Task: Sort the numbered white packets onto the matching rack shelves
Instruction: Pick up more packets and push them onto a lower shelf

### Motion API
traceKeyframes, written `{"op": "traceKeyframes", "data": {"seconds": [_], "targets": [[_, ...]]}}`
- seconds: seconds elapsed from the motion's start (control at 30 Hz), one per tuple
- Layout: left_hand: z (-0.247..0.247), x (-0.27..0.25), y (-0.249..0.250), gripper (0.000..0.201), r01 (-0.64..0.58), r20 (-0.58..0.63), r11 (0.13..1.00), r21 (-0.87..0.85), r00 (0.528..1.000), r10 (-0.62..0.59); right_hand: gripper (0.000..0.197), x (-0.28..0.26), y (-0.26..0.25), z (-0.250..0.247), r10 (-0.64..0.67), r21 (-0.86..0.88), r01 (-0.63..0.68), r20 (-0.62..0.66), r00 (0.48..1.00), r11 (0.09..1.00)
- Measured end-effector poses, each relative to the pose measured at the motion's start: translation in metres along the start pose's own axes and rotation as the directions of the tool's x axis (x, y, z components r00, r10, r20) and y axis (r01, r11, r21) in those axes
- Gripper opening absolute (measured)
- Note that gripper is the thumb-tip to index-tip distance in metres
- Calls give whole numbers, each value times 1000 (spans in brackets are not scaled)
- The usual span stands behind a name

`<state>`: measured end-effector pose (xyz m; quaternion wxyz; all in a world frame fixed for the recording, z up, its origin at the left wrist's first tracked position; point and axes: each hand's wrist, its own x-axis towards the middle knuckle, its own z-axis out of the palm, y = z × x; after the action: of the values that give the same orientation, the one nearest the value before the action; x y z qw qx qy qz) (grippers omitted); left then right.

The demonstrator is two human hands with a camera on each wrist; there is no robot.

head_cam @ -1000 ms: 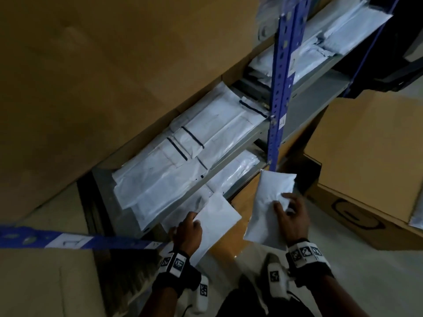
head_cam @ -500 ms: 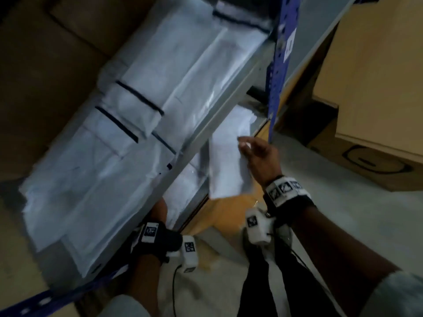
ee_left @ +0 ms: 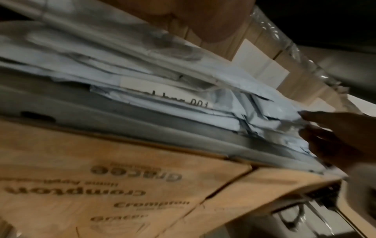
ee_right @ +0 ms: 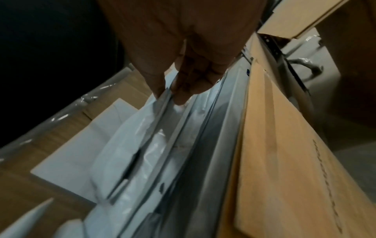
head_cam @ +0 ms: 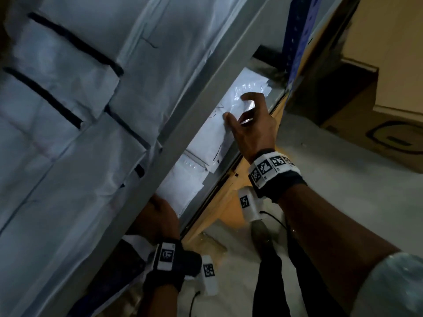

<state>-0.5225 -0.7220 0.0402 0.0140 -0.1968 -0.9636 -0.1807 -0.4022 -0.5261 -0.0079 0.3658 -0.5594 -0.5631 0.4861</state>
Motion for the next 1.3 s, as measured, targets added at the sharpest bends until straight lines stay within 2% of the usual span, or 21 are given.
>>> {"op": "traceKeyframes", "data": {"seconds": [0.07, 0.13, 0.2, 0.27, 0.33, 0.43, 0.6, 0.83, 1.07, 1.2, 1.3], "targets": [[11, -13, -11, 41, -19, -57, 997, 69, 998, 23, 50, 4, -1, -2, -39, -107, 45, 53, 998, 993], [19, -30, -15, 64, -2, 43, 996, 89, 999, -2, 53, 7, -2, -5, -112, -217, 130, 94, 989, 967], [23, -44, -20, 74, -47, 135, 992, 121, 990, 31, 53, 12, -3, -9, -234, -411, 255, 100, 967, 876], [31, -46, -27, 78, -47, 178, 991, 129, 984, 23, 57, 22, -5, -10, -340, -571, 364, 154, 928, 736], [38, -44, -29, 78, 3, 177, 993, 117, 984, -24, 68, 34, -7, -10, -345, -642, 446, 286, 894, 624], [42, -38, -29, 78, 42, 152, 993, 109, 987, -59, 83, 45, -7, -2, -269, -669, 508, 435, 859, 542], [45, -30, -25, 86, 102, 174, 993, 63, 978, -112, 98, 53, -12, 10, -284, -677, 524, 442, 851, 517], [55, -25, -20, 81, 151, 211, 980, 130, 962, -176, 108, 62, 2, 25, -233, -712, 543, 494, 838, 445], [56, -22, -21, 84, 155, 258, 975, 157, 947, -192, 107, 65, 2, 21, -200, -706, 558, 529, 825, 435], [43, -22, -19, 89, 169, 246, 976, 138, 949, -199, 121, 59, -14, 24, -221, -698, 538, 497, 839, 473], [42, -26, -17, 102, 235, 230, 966, 109, 939, -254, 132, 45, -19, 33, -227, -689, 525, 481, 847, 499]]}}
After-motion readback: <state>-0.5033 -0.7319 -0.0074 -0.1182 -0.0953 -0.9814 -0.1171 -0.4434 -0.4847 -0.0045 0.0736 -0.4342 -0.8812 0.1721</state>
